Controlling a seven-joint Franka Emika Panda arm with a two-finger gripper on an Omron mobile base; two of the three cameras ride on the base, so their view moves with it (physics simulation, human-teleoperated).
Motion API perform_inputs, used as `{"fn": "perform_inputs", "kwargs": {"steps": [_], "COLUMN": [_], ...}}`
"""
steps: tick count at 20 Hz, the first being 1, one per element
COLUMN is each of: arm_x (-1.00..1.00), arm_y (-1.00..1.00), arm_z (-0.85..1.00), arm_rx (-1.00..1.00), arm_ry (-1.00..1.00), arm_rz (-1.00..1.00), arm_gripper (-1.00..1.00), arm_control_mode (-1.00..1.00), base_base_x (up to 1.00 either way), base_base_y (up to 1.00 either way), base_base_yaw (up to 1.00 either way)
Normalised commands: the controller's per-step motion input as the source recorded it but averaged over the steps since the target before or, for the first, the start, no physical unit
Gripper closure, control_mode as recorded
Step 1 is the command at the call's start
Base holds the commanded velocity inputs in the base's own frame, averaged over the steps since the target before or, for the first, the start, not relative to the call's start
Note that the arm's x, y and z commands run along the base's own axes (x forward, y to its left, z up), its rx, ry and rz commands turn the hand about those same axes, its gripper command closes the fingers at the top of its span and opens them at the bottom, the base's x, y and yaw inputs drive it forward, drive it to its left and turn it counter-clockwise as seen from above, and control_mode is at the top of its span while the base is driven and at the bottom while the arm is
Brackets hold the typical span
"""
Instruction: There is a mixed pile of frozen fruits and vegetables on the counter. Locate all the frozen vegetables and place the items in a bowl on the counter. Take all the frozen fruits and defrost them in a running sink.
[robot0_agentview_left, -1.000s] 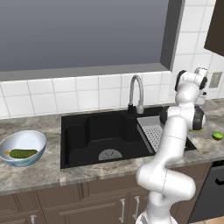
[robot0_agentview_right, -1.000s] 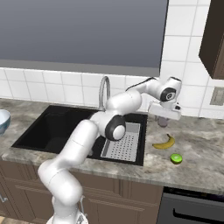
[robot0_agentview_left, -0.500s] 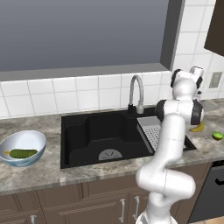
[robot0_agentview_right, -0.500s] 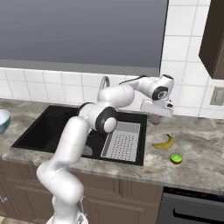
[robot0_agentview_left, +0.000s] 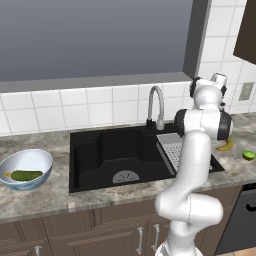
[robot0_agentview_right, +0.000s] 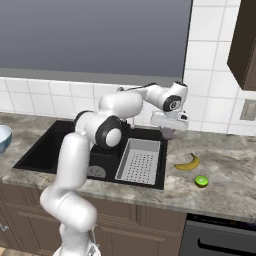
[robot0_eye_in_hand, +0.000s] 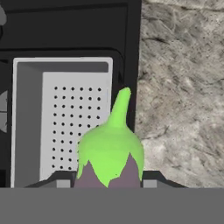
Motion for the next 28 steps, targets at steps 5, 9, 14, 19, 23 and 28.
{"fn": "perform_inputs", "kwargs": {"steps": [5,9,14,19,23,28], "arm_x": [-0.22,-0.23,-0.24,-0.25,-0.25,-0.26], "arm_y": [0.35,0.35,0.34,0.36,0.38,0.38], "arm_z": [0.20,0.23,0.24,0.20,0.17,0.17], "arm_rx": [-0.01,-0.01,-0.01,-0.01,-0.02,-0.01], "arm_ry": [0.00,0.00,0.00,0.00,0.00,0.00], "arm_rz": [0.00,0.00,0.00,0.00,0.00,0.00], "arm_gripper": [1.00,1.00,1.00,1.00,1.00,1.00], "arm_control_mode": [-1.00,-1.00,-1.00,-1.00,-1.00,-1.00], "base_base_x": [0.00,0.00,0.00,0.00,0.00,0.00], "base_base_y": [0.00,0.00,0.00,0.00,0.00,0.00], "base_base_yaw": [0.00,0.00,0.00,0.00,0.00,0.00]}}
